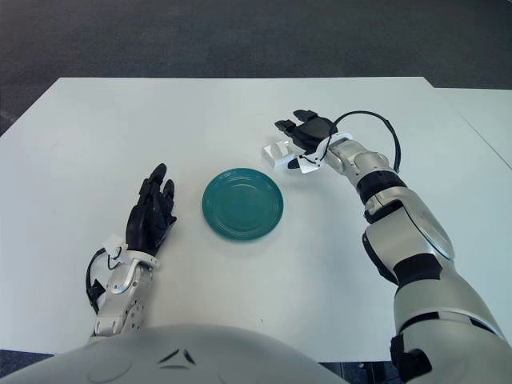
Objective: Put the charger into the plate.
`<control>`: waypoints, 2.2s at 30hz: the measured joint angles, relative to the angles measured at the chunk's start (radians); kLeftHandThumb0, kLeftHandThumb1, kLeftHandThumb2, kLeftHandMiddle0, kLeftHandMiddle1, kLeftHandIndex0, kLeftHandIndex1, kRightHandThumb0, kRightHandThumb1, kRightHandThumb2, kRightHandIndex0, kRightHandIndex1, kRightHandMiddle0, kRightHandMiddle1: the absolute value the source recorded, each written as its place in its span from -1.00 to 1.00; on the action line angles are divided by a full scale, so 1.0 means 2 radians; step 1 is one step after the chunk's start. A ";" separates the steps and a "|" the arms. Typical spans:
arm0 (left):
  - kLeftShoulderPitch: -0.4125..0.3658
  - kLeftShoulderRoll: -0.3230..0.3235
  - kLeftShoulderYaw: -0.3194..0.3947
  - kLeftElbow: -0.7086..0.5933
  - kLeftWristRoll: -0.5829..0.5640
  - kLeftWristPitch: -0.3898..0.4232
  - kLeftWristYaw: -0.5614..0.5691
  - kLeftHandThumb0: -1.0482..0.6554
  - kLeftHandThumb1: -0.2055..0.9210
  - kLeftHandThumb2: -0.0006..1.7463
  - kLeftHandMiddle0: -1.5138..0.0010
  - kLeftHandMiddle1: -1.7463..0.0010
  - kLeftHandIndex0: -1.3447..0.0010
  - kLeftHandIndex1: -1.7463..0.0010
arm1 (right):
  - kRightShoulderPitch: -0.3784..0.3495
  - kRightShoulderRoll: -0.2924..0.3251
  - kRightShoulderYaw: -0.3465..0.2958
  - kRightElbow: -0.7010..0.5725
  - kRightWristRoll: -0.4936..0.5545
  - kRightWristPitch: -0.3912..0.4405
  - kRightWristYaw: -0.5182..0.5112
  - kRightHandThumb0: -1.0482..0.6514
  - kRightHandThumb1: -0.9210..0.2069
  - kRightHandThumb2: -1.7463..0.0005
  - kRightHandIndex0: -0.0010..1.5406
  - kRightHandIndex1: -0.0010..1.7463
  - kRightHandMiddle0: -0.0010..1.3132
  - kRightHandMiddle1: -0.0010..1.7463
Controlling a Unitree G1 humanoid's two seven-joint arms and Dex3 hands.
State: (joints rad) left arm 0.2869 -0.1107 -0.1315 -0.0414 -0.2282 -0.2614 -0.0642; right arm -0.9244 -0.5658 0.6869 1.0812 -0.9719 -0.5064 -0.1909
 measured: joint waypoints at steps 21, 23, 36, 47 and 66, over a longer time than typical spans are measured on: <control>-0.002 0.000 -0.015 0.015 0.000 -0.012 0.012 -0.84 1.00 -0.13 0.83 1.00 1.00 0.44 | -0.063 -0.010 0.053 0.029 -0.053 -0.038 -0.031 -0.64 -1.00 0.36 -0.96 -0.99 -0.99 -0.99; -0.002 0.000 -0.017 0.016 0.000 -0.015 0.012 -0.84 1.00 -0.13 0.83 1.00 1.00 0.45 | -0.066 -0.012 0.059 0.031 -0.057 -0.046 -0.034 -0.65 -1.00 0.35 -0.95 -0.98 -0.99 -0.99; 0.007 0.001 -0.041 0.020 0.008 -0.044 0.018 -0.84 1.00 -0.12 0.82 0.99 1.00 0.41 | -0.088 -0.011 0.085 0.051 -0.065 -0.078 -0.022 -0.63 -1.00 0.35 -0.94 -0.99 -1.00 -0.99; 0.032 0.003 -0.061 0.002 0.022 -0.062 0.033 -0.82 1.00 -0.13 0.81 0.99 1.00 0.42 | -0.088 0.009 0.092 0.061 -0.069 -0.074 -0.016 -0.61 -1.00 0.37 -0.91 -0.98 -0.99 -0.99; 0.089 0.001 -0.113 -0.040 0.021 -0.061 0.059 -0.80 1.00 -0.16 0.76 0.98 1.00 0.38 | -0.066 0.018 0.089 0.069 -0.054 -0.081 -0.010 -0.62 -1.00 0.47 -0.85 -0.98 -0.97 -0.96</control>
State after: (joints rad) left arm 0.4652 -0.1085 -0.3574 -0.1207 -0.1869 -0.3828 0.0539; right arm -1.0572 -0.5289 0.8656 1.2185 -1.0798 -0.6690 -0.2103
